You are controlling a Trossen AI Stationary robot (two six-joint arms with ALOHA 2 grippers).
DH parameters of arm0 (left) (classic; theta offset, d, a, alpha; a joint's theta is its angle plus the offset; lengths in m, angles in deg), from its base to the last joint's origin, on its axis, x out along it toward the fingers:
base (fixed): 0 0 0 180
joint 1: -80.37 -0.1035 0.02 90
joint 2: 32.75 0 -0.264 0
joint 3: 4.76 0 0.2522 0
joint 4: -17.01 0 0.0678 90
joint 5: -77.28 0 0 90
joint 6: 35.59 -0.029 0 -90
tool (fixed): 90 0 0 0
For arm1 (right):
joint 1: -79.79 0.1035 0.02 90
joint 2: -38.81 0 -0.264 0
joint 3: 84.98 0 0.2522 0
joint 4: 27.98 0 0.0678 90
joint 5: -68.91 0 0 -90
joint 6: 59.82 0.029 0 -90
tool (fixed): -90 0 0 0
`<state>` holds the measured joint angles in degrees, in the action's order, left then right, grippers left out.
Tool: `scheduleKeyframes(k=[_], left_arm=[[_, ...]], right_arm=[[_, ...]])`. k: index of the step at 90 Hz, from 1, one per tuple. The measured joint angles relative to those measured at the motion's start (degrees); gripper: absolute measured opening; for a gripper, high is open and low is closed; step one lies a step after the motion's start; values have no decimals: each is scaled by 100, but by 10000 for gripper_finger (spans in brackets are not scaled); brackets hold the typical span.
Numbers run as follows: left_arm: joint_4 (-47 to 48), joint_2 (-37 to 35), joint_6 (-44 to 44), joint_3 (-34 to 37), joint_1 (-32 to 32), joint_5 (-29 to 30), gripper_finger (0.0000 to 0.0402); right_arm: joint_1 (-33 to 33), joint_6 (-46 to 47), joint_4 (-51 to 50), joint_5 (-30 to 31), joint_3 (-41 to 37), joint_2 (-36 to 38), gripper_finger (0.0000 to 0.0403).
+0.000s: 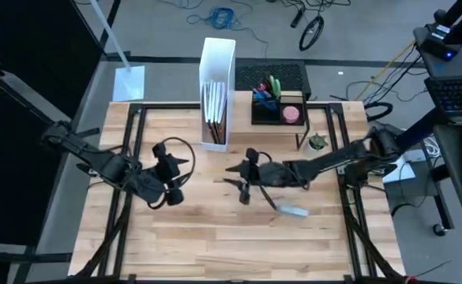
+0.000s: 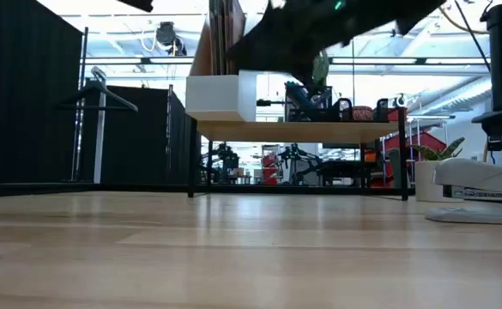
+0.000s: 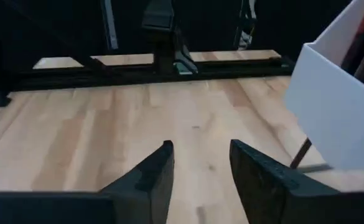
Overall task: Stock shelves
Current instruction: Put the white bookshelf on the shelf
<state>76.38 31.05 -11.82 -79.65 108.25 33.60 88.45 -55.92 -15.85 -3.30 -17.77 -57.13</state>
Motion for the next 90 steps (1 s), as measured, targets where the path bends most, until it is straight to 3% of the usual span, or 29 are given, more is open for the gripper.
scheduleKeyframes(k=[18,29,53,90], left_arm=[[-3,-332,845,293,92,548,164],[-18,-364,884,306,141,790,164],[0,-364,421,306,140,1026,164],[311,-362,398,306,140,1145,164]], right_arm=[[-391,-401,882,-78,0,-474,48],[-626,-486,999,-296,3,-618,6],[-961,-873,965,-492,4,-619,1],[-1348,-972,824,-646,4,-617,0]])
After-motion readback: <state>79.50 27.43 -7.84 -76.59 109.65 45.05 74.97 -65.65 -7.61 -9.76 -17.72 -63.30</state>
